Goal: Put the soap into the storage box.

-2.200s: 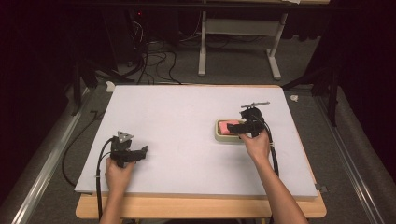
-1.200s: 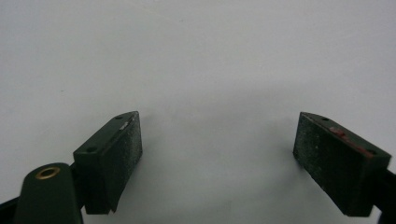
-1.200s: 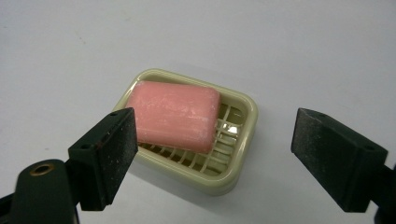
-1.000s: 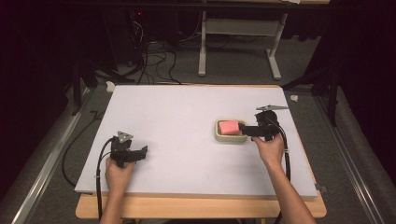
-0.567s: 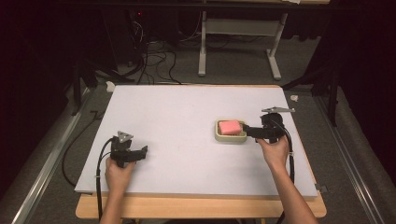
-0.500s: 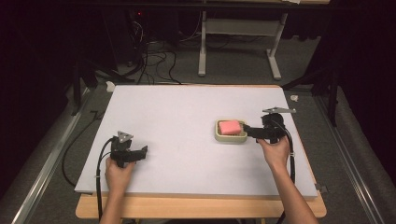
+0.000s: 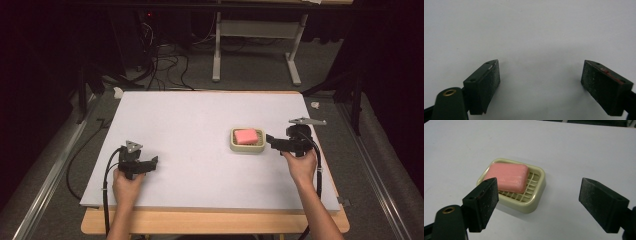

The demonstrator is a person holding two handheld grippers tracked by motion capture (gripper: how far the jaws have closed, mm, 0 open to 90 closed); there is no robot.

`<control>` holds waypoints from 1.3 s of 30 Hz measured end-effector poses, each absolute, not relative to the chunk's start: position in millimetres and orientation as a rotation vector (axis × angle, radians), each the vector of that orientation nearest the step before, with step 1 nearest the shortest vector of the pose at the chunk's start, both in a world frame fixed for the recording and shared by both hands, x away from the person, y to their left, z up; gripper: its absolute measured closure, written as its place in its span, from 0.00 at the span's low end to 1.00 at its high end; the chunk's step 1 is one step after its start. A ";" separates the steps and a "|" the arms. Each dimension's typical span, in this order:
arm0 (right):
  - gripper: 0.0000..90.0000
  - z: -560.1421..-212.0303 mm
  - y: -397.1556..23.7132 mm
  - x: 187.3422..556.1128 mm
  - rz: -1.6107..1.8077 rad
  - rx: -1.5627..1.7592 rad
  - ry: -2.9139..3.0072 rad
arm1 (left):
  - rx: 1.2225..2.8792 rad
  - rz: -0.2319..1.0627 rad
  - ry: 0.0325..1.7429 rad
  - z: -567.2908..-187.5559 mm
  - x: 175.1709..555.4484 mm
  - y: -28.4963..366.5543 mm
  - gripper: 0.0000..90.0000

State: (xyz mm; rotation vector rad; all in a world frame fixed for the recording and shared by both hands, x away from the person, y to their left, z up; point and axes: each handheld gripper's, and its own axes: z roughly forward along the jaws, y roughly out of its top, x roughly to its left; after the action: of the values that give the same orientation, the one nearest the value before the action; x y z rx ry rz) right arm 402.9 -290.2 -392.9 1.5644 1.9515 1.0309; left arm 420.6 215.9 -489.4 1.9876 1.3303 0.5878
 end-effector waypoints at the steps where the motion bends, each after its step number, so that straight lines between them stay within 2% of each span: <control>1: 0.18 -393.1 -291.2 402.1 1.034 1.565 1.951 | 1.988 0.588 1.330 -489.4 420.5 215.8 0.18; 39: 0.20 -408.3 -323.6 369.7 1.107 1.590 1.887 | 1.990 0.590 1.329 -489.2 420.3 215.7 0.18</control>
State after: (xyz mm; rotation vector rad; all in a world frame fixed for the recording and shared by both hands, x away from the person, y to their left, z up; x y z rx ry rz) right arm 369.7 -323.6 -408.3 1.5896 1.8868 1.1072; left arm 420.3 215.7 -489.2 1.9902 1.3292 0.5900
